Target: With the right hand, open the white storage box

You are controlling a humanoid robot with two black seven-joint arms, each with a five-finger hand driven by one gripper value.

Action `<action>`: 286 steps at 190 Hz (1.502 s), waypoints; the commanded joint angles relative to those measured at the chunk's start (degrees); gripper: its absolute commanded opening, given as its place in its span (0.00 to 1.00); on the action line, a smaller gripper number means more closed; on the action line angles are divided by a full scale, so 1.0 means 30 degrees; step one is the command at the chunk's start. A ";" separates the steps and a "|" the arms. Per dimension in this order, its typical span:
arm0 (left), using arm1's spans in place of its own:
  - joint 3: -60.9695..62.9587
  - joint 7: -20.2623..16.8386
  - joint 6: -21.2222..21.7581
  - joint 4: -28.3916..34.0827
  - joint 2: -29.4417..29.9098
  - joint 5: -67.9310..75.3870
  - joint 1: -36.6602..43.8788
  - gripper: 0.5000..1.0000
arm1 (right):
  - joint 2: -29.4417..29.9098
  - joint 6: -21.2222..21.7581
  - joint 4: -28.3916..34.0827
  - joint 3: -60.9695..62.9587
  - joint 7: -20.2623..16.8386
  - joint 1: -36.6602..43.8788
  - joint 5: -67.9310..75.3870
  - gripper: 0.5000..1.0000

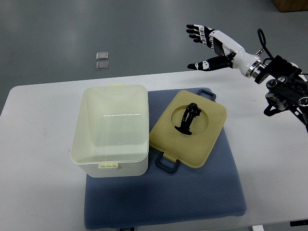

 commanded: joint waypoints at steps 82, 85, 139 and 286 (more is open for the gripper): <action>-0.0026 -0.0021 0.0003 0.0000 0.0000 0.0001 0.0004 1.00 | 0.2065 -0.0844 -0.2354 0.3058 0.0001 -0.2995 0.7953 0.84; 0.0003 -0.0021 0.0003 0.0000 0.0000 0.0001 0.0004 1.00 | 0.2065 -0.0815 -0.2354 0.3057 0.0001 -0.3053 0.8069 0.84; -0.0026 0.0008 0.0003 0.0000 0.0000 0.0001 0.0004 1.00 | 0.2475 -0.0580 -0.2471 0.3028 -0.1354 -0.3933 0.8451 0.84; 0.0003 0.0008 0.0003 0.0000 0.0000 -0.0028 0.0004 1.00 | 0.3383 -0.0199 -0.2471 0.3292 -0.1149 -0.4460 0.9125 0.85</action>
